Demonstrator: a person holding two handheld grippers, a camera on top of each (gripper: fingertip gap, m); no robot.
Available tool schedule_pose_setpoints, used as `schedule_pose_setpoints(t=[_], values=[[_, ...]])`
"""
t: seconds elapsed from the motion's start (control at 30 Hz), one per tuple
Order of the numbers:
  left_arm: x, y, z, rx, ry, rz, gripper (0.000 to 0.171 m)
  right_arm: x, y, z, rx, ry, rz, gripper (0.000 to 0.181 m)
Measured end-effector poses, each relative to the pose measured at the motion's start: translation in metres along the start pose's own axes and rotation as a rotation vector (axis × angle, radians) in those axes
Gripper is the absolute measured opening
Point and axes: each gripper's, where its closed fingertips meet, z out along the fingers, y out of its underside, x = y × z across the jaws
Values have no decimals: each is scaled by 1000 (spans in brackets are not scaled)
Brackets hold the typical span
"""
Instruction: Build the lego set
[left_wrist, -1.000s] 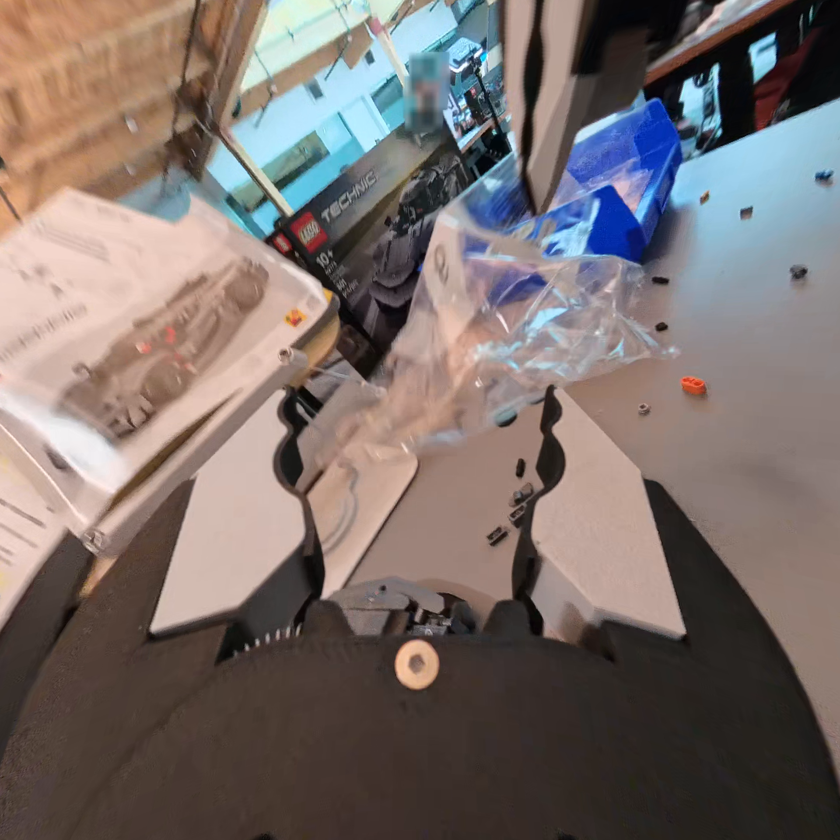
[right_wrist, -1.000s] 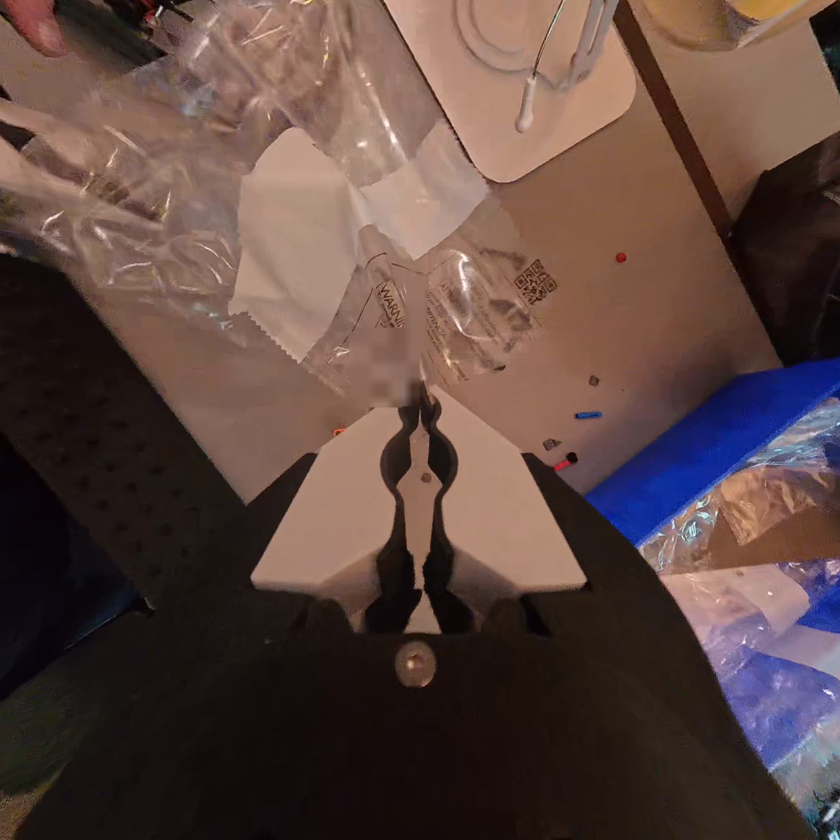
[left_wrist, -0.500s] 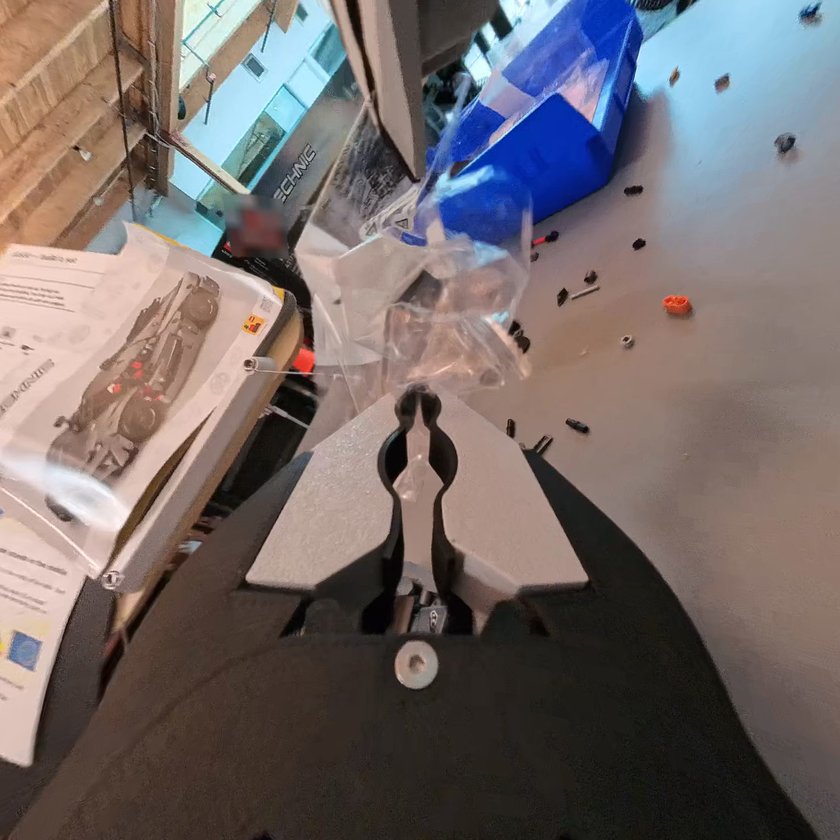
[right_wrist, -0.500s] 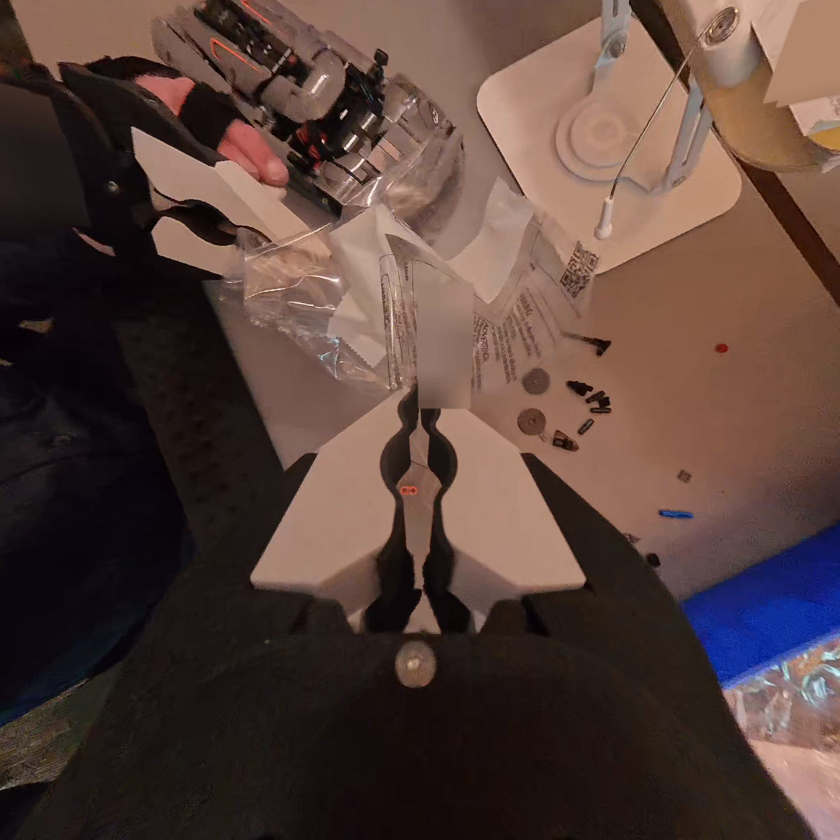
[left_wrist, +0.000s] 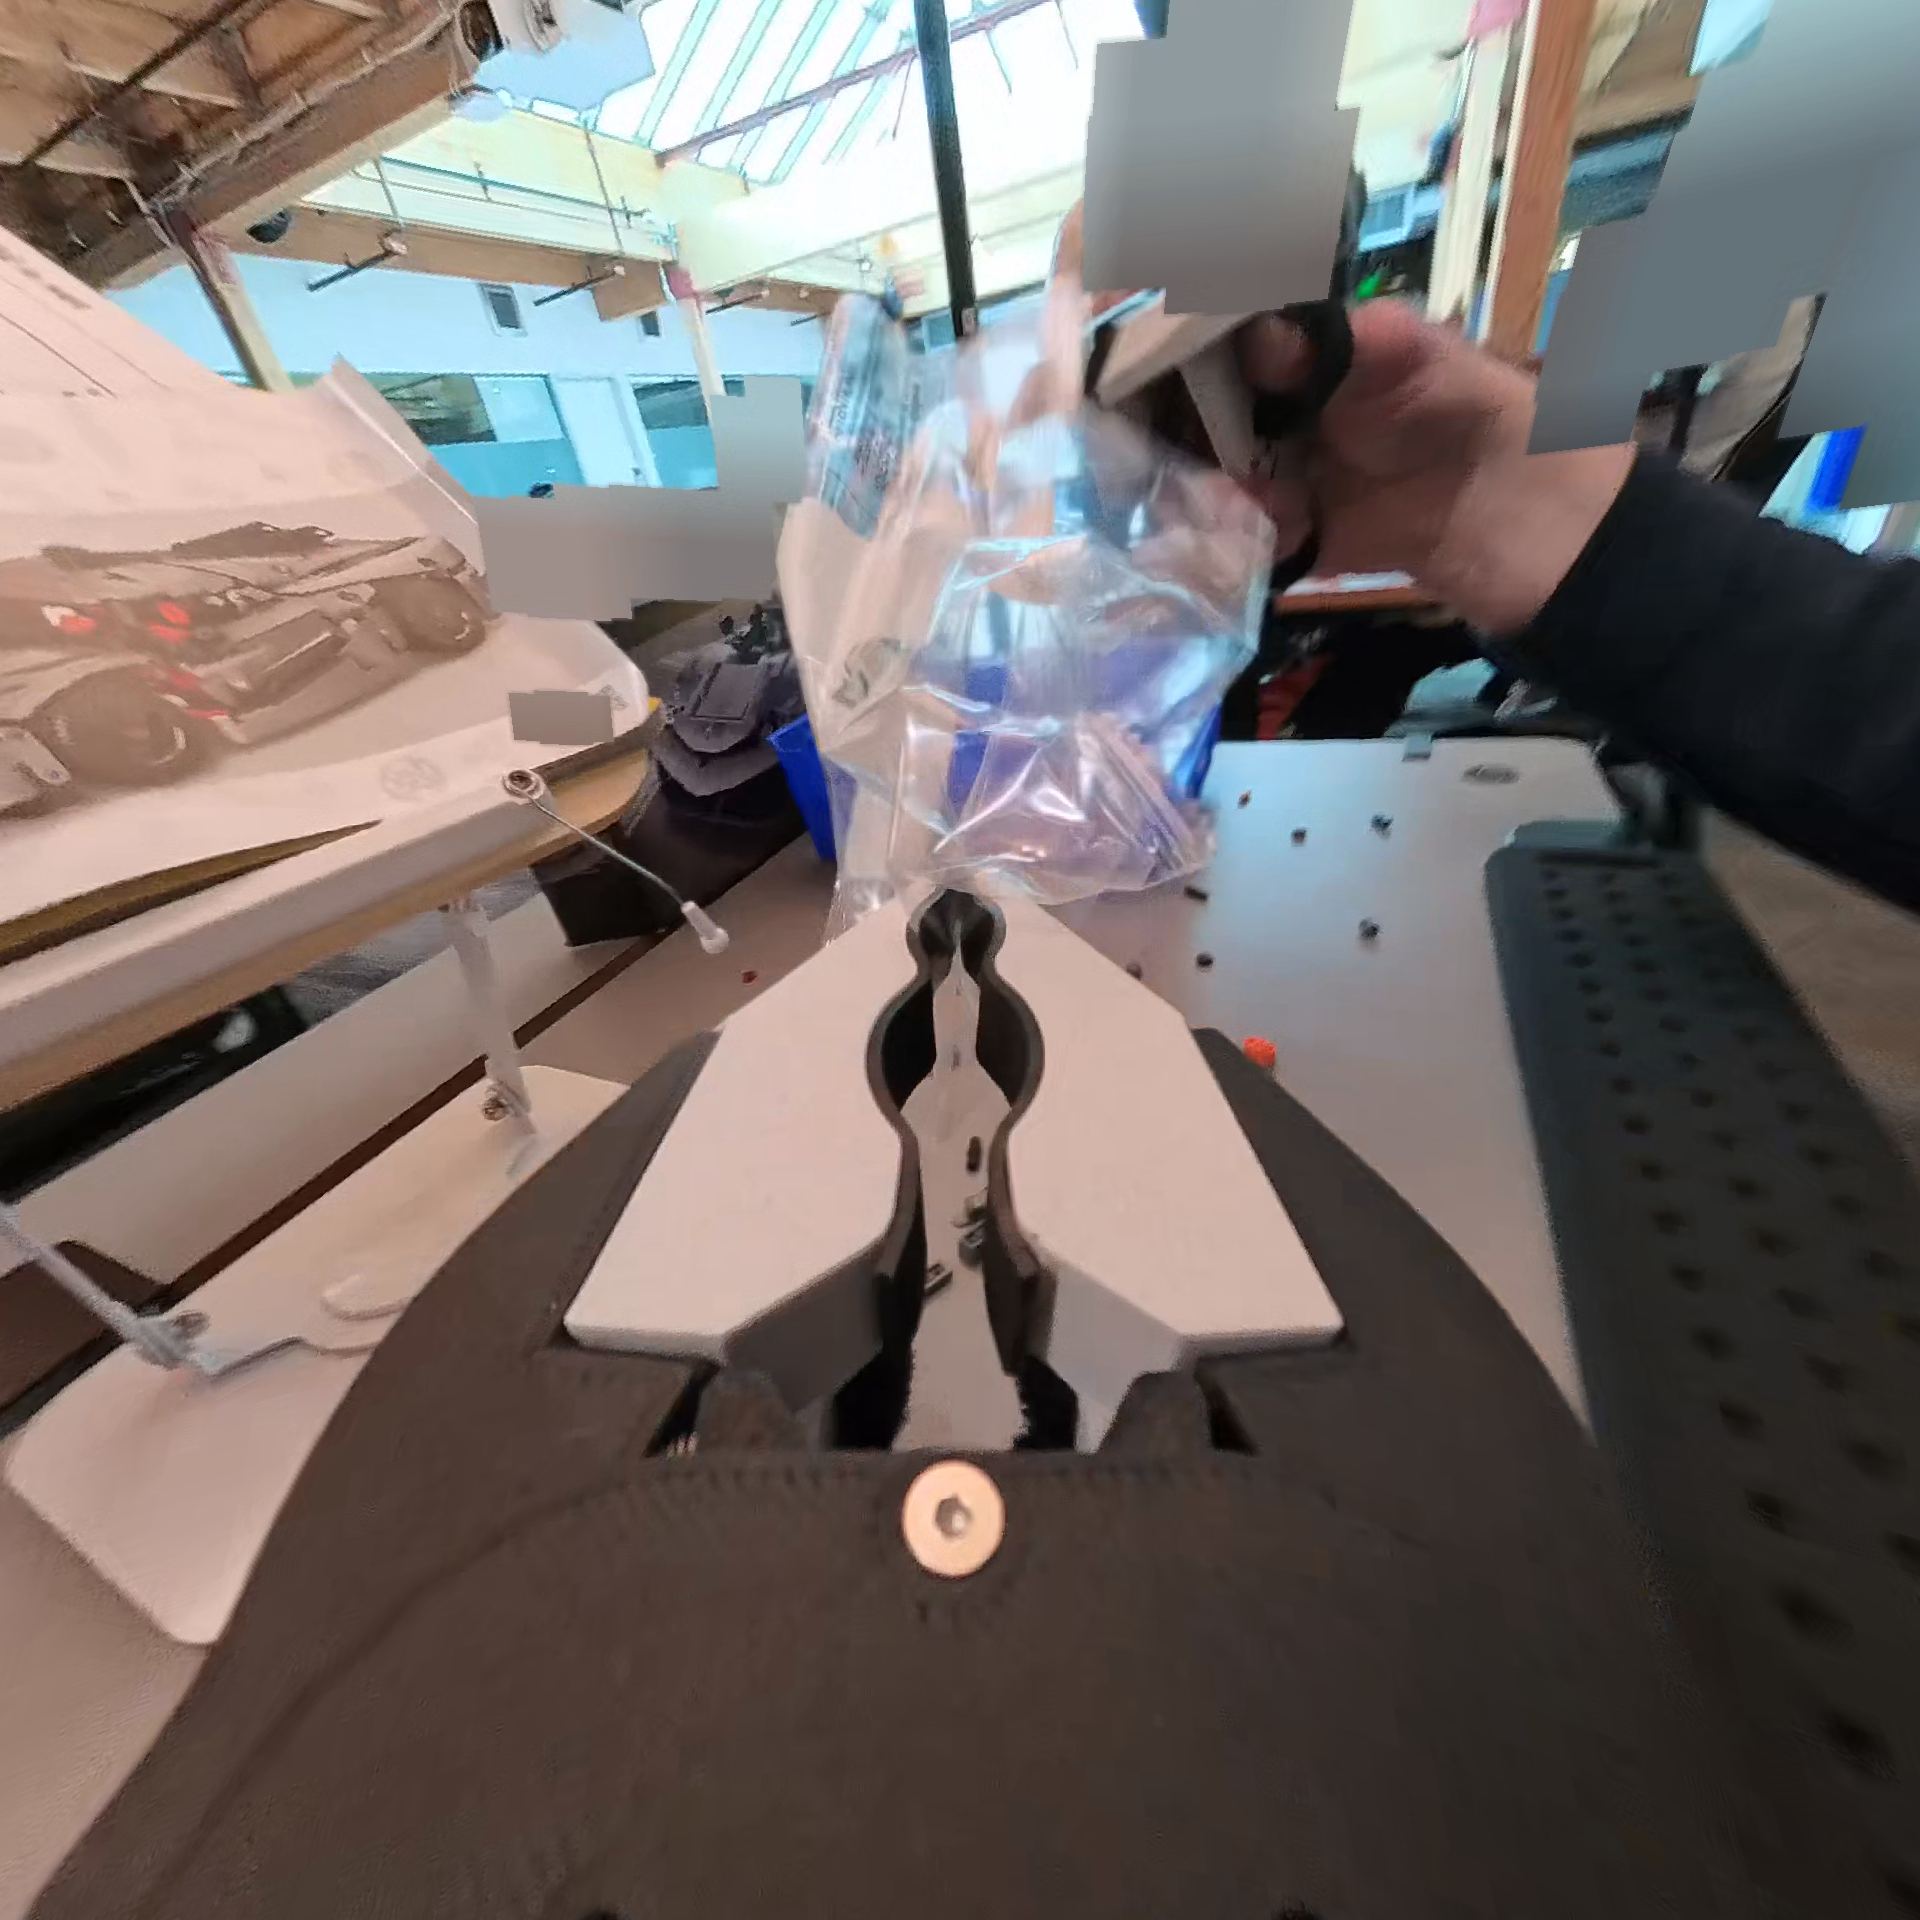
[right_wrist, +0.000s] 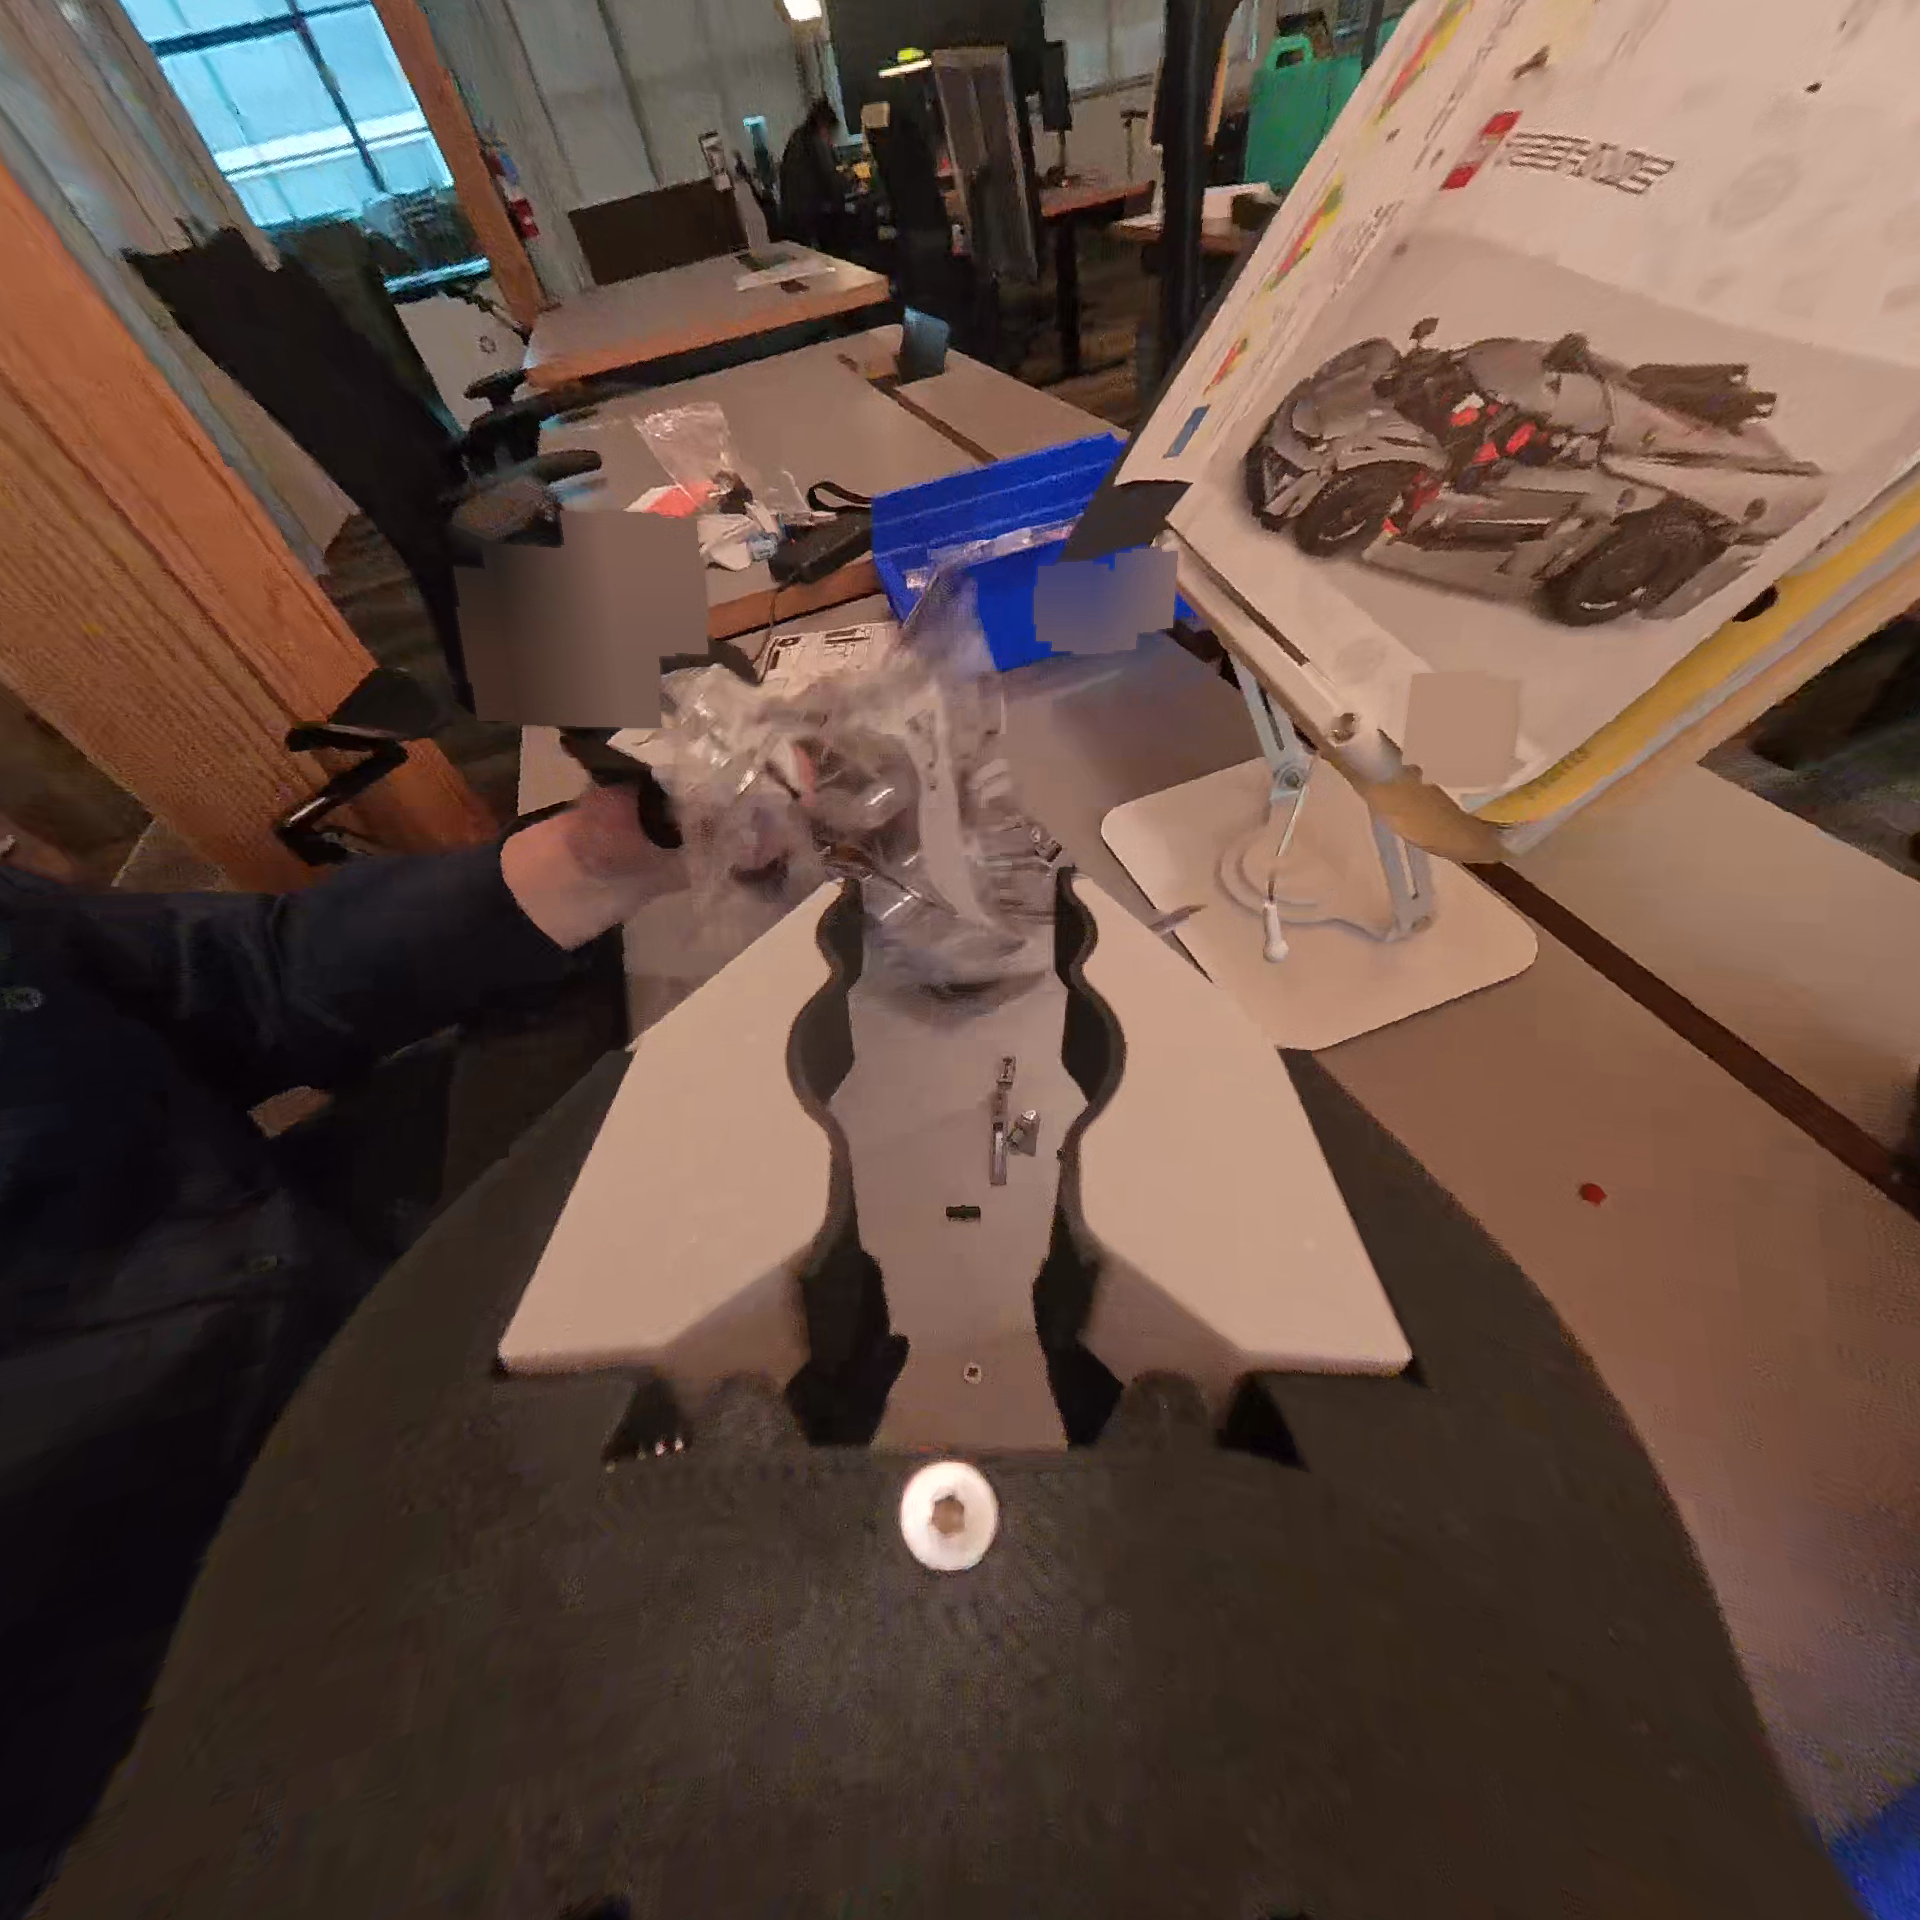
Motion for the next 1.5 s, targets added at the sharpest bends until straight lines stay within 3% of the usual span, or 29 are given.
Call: schedule_pose_setpoints(t=[0.03,0.13,0.27,0.43,0.47,0.53,0.63,0.77,0.87,0.93,1.0,1.1,1.23,1.37,1.5], values=[[-3,-2,-2,19,4,-35,0,-10,5,1,-25,-42,-33,49],[-8,-4,-7,57,35,-124,0,-24,12,7,-67,-7,-194,51],[-4,-6,-8,79,90,-171,0,-33,-3,18,-24,114,-424,51],[7,-4,-5,73,170,-196,0,-35,8,50,-155,75,-479,53],[9,-5,-5,75,186,-206,0,-36,18,55,-207,49,-484,44],[7,-6,-7,88,188,-226,0,-34,35,63,-298,21,-490,8],[-5,-4,-12,86,149,-269,0,-35,48,65,-345,-28,-412,0],[-16,-5,-16,108,133,-340,0,-45,40,65,-219,-116,-291,17],[-20,-5,-21,94,109,-321,0,-26,9,50,-22,-22,-237,37],[-27,-7,-28,111,85,-337,0,-2,3,36,25,53,-169,32],[-36,-7,-35,118,52,-342,0,21,22,32,-45,101,-157,34],[-44,-4,-42,86,11,-326,0,66,82,38,-305,201,-123,37],[-46,1,-49,37,10,-324,0,112,152,53,-541,297,-150,36],[-47,8,-54,2,43,-387,0,146,192,69,-632,323,-109,28],[-40,13,-50,-27,98,-425,0,155,209,79,-733,326,-141,22]])
